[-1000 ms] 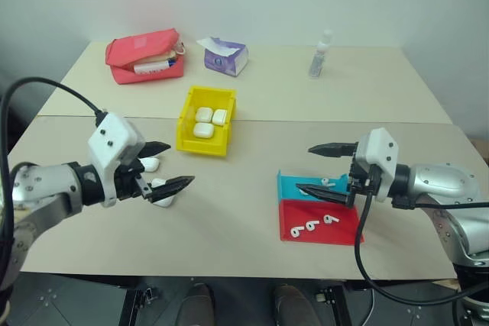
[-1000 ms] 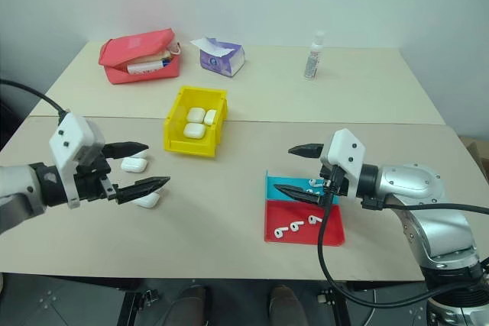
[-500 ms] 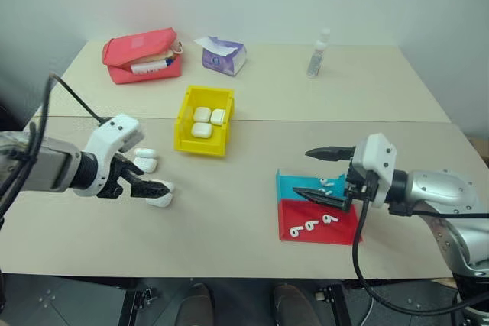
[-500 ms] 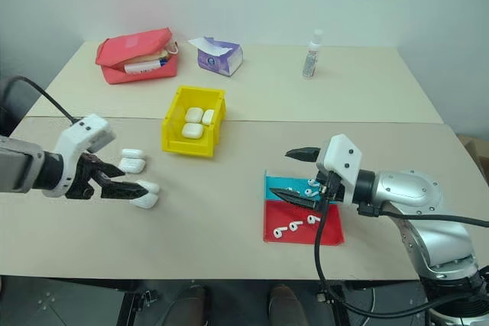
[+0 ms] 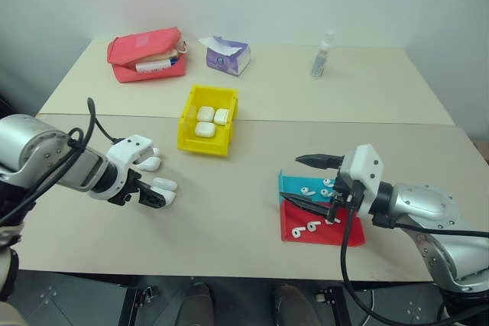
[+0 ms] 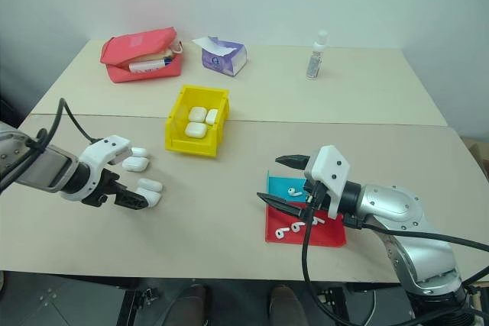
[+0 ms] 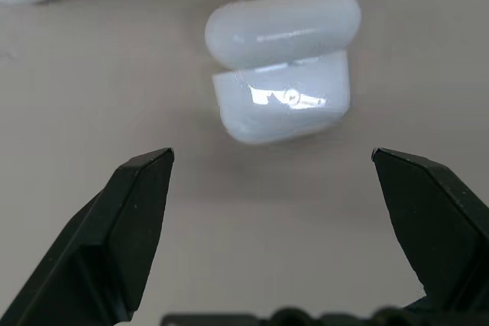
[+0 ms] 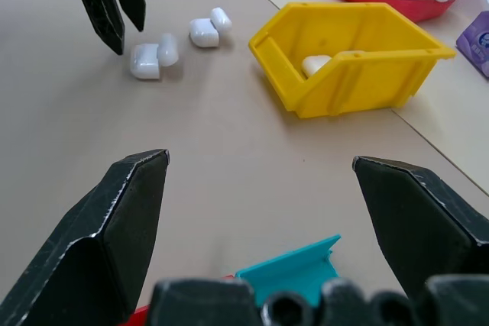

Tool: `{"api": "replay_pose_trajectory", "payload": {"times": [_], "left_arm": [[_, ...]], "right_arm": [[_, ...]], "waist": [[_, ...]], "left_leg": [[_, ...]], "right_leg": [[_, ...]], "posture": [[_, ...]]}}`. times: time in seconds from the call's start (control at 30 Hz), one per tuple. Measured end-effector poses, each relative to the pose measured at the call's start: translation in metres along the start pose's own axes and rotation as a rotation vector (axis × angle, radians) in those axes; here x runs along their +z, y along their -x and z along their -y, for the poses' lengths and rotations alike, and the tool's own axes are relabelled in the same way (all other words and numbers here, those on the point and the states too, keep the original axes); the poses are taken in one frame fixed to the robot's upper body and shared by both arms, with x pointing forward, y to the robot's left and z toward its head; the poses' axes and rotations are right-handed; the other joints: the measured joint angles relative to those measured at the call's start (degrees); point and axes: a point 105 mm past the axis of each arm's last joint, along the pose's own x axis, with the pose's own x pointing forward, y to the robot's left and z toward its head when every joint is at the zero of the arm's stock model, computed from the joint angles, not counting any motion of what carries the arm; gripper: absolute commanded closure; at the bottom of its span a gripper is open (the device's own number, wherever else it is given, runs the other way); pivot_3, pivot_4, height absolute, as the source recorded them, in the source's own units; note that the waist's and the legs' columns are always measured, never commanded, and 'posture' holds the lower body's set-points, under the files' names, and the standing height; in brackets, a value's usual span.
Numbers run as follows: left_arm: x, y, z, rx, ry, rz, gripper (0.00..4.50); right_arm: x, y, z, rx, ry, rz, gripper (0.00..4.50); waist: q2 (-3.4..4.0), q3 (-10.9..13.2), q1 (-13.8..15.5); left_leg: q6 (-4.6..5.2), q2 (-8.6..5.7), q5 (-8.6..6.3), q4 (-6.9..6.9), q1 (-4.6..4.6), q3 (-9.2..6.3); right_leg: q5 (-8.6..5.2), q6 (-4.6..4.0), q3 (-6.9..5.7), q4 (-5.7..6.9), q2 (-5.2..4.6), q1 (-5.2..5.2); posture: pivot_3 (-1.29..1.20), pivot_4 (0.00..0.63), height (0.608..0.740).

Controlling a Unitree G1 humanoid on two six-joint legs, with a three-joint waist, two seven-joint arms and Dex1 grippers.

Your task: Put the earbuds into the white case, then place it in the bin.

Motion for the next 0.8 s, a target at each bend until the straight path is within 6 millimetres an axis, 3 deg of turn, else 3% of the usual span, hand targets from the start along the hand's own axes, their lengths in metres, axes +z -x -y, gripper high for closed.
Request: {"api": "replay_pose_trajectory", "payload": {"times": [0.27, 0.43, 0.8], "left_arm": [[0.006, -0.007, 0.005, 0.002, 0.009, -0.022, 0.0], [0.009, -0.023, 0.011, 0.011, 0.021, -0.046, 0.0], [0.011, -0.025, 0.008, 0.063, 0.057, -0.06, 0.0]], "right_arm": [[-0.002, -0.003, -0.006, 0.002, -0.013, 0.0, 0.02], [0.0, -0.006, -0.008, 0.003, -0.018, 0.016, 0.02], [-0.001, -0.007, -0.011, -0.014, -0.03, 0.018, 0.02]], "waist": [[0.0, 0.0, -0.28], [0.0, 0.0, -0.15], [0.0, -0.01, -0.25]], "left_leg": [[-0.01, 0.0, 0.01, 0.01, 0.01, -0.04], [-0.02, -0.02, 0.01, 0.06, -0.02, -0.15], [-0.07, -0.03, 0.04, 0.06, 0.06, -0.27]], "right_leg": [[0.0, 0.0, -0.02, 0.02, 0.0, 0.02], [0.0, 0.0, -0.11, 0.0, -0.01, 0.09], [0.0, 0.0, -0.21, 0.02, -0.01, 0.19]], "posture": [[0.0, 0.15, 0.74], [0.0, 0.15, 0.74], [0.0, 0.15, 0.74]]}}
